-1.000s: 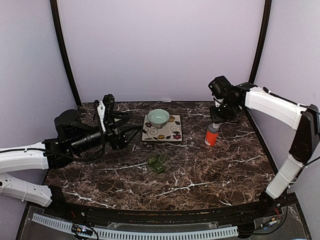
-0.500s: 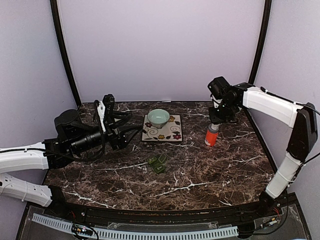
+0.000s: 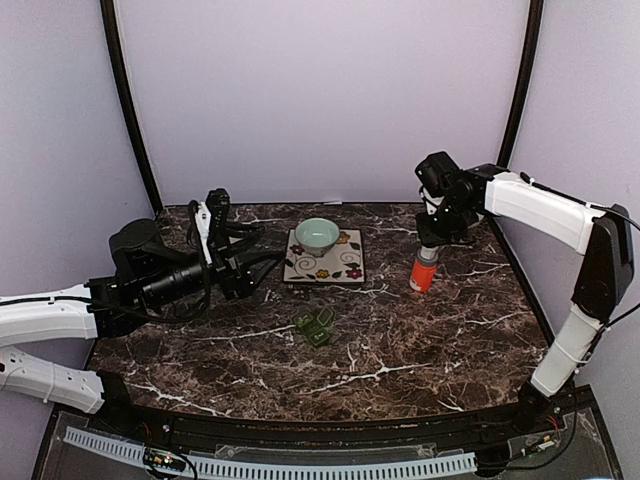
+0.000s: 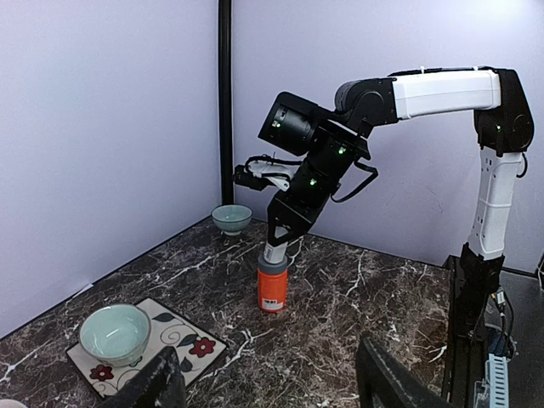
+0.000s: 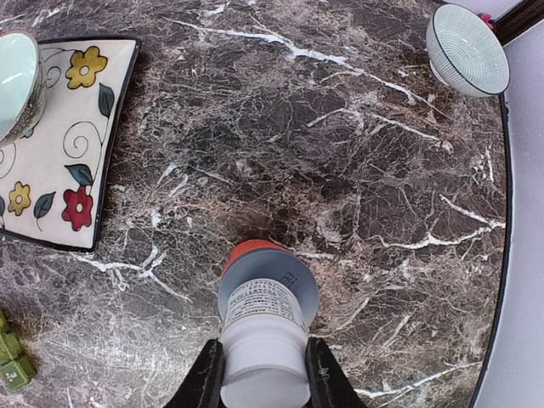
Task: Sort the pills into containers
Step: Place the pill bottle on the pill bottle.
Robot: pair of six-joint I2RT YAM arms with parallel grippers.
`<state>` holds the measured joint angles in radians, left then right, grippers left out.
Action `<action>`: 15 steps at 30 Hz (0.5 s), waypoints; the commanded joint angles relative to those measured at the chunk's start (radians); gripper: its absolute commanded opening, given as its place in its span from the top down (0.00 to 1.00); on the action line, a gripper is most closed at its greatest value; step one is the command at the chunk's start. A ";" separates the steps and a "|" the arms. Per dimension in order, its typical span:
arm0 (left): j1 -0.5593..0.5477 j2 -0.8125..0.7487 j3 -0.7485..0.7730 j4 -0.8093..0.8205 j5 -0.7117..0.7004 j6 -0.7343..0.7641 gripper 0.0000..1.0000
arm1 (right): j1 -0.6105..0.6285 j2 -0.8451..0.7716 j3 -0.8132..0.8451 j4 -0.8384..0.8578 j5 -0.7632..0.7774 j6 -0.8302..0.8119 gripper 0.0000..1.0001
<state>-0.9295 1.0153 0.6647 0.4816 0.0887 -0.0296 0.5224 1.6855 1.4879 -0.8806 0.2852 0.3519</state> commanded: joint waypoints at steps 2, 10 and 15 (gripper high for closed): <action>-0.005 0.002 0.001 0.020 0.003 0.007 0.29 | -0.007 0.016 0.031 0.002 -0.007 -0.005 0.91; -0.005 0.005 0.003 0.018 0.005 0.008 0.29 | -0.012 0.022 0.023 -0.007 -0.005 -0.005 0.85; -0.005 0.006 0.004 0.019 0.006 0.008 0.29 | -0.016 0.022 0.021 -0.009 -0.006 -0.005 0.83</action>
<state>-0.9295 1.0210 0.6647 0.4816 0.0887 -0.0296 0.5194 1.6928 1.4929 -0.8806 0.2836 0.3519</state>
